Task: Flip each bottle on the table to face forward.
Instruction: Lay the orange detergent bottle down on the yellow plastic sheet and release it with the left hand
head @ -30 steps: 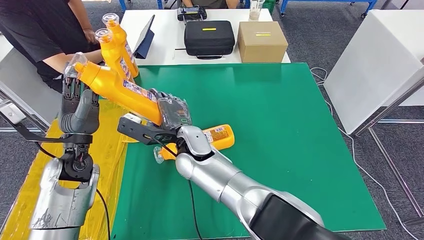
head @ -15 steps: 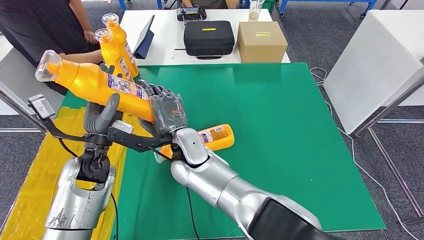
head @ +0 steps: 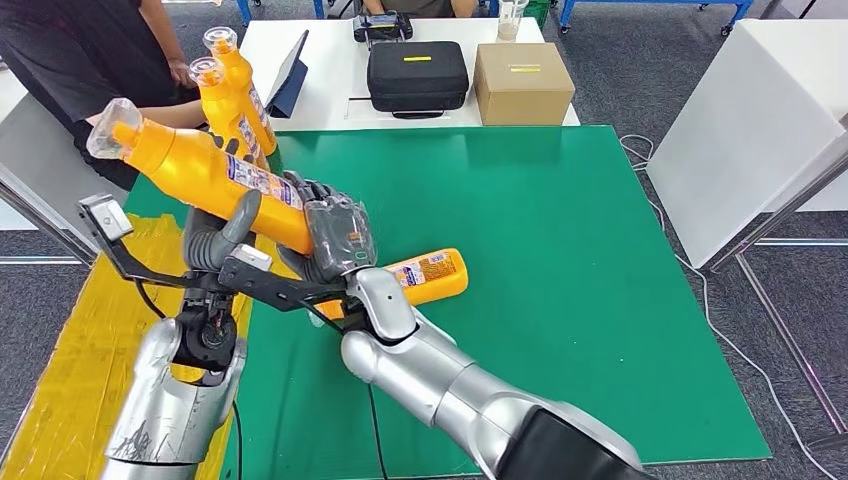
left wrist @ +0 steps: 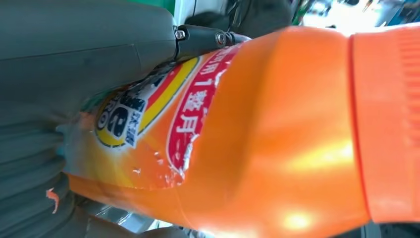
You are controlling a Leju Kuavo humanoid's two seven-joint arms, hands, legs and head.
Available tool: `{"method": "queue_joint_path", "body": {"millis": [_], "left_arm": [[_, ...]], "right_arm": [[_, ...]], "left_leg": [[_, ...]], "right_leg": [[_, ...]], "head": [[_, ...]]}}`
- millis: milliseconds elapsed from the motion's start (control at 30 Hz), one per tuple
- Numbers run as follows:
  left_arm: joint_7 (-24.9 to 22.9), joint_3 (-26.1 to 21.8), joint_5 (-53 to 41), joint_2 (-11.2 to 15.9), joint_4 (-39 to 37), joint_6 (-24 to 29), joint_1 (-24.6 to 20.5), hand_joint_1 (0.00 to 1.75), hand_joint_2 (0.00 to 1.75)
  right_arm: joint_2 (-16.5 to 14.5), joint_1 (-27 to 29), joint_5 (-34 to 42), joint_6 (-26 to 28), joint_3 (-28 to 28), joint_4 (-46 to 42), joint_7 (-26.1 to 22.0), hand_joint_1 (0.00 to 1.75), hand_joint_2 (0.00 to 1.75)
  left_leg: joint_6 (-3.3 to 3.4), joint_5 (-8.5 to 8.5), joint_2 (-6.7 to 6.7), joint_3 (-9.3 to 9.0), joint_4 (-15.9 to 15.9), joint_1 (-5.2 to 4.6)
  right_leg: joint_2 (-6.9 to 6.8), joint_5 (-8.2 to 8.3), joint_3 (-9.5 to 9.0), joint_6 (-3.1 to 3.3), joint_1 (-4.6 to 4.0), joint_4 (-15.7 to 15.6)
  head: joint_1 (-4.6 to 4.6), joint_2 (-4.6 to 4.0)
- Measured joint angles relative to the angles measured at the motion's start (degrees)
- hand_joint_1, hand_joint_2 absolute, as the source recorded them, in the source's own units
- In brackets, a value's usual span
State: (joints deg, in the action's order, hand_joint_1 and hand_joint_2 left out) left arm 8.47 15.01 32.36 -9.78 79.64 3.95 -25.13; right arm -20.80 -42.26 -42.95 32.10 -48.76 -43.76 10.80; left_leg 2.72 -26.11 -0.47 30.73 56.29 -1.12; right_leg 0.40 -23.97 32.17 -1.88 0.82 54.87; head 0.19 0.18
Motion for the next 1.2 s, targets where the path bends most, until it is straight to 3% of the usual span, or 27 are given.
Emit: {"method": "queue_joint_path", "body": {"millis": [200, 267, 333, 367, 1100, 1133, 1167, 1200], "left_arm": [[2.6, -0.7, -3.0, -0.2, 2.5, 3.3, 1.3, 0.01, 1.75], [2.8, -1.0, -3.1, -0.2, 3.1, 3.5, 1.7, 0.75, 1.75], [2.9, -1.2, -3.2, -0.2, 3.7, 3.8, 2.1, 1.61, 1.75], [3.0, -1.4, -3.2, -0.2, 3.9, 3.9, 2.3, 1.71, 1.75], [4.2, -3.6, -3.6, 0.0, 7.9, 4.2, 7.2, 1.75, 1.75], [4.2, -3.6, -3.6, 0.0, 8.0, 4.2, 7.3, 1.75, 1.75], [4.2, -3.6, -3.6, 0.1, 8.1, 4.2, 7.4, 1.75, 1.75], [4.3, -3.6, -3.6, 0.1, 8.2, 4.2, 7.5, 1.75, 1.75]], "right_arm": [[-0.1, 0.8, 1.2, -0.2, -1.7, 0.0, 0.0, 1.75, 1.75], [-0.2, 1.0, 1.4, -0.3, -2.2, 0.1, 0.0, 1.75, 1.75], [-0.3, 1.0, 1.7, -0.5, -2.6, 0.1, 0.0, 1.75, 1.75], [-0.4, 1.0, 2.0, -0.7, -2.8, 0.1, 0.1, 1.75, 1.75], [-0.7, 1.6, 4.0, -1.5, -5.2, 1.5, -1.6, 1.75, 1.75], [-0.7, 1.6, 3.7, -1.5, -4.8, 1.6, -1.9, 1.48, 1.75], [-0.7, 1.7, 3.2, -1.5, -4.3, 1.6, -2.3, 1.04, 1.75], [-0.7, 1.8, 2.7, -1.7, -3.6, 1.6, -2.6, 0.61, 1.31]], "left_leg": [[0.00, 0.00, -0.01, 0.01, 0.0, 0.00], [0.00, 0.00, -0.01, 0.00, 0.0, 0.00], [0.00, 0.00, 0.00, 0.00, 0.0, 0.00], [0.00, 0.00, 0.00, 0.00, 0.0, 0.00], [0.00, 0.00, 0.00, 0.02, 0.0, 0.00], [0.00, 0.00, 0.00, 0.02, 0.0, 0.00], [0.00, 0.00, 0.00, 0.02, 0.0, 0.00], [0.00, 0.00, 0.00, 0.01, 0.0, 0.00]], "right_leg": [[0.00, 0.00, 0.01, 0.00, 0.00, 0.0], [0.00, 0.00, 0.01, 0.00, 0.00, 0.0], [0.00, 0.00, 0.01, 0.00, 0.00, 0.0], [0.00, 0.00, 0.01, 0.00, 0.00, 0.0], [0.00, 0.00, 0.02, 0.00, 0.00, 0.0], [0.00, 0.00, 0.02, 0.00, 0.00, 0.0], [0.00, 0.00, 0.02, 0.00, 0.00, 0.0], [0.00, 0.00, 0.02, 0.00, 0.00, 0.0]], "head": [[0.01, 0.00], [0.01, 0.01], [0.01, 0.00], [0.00, 0.00], [0.00, 0.02], [0.00, 0.02], [0.00, 0.01], [-0.01, 0.01]]}}
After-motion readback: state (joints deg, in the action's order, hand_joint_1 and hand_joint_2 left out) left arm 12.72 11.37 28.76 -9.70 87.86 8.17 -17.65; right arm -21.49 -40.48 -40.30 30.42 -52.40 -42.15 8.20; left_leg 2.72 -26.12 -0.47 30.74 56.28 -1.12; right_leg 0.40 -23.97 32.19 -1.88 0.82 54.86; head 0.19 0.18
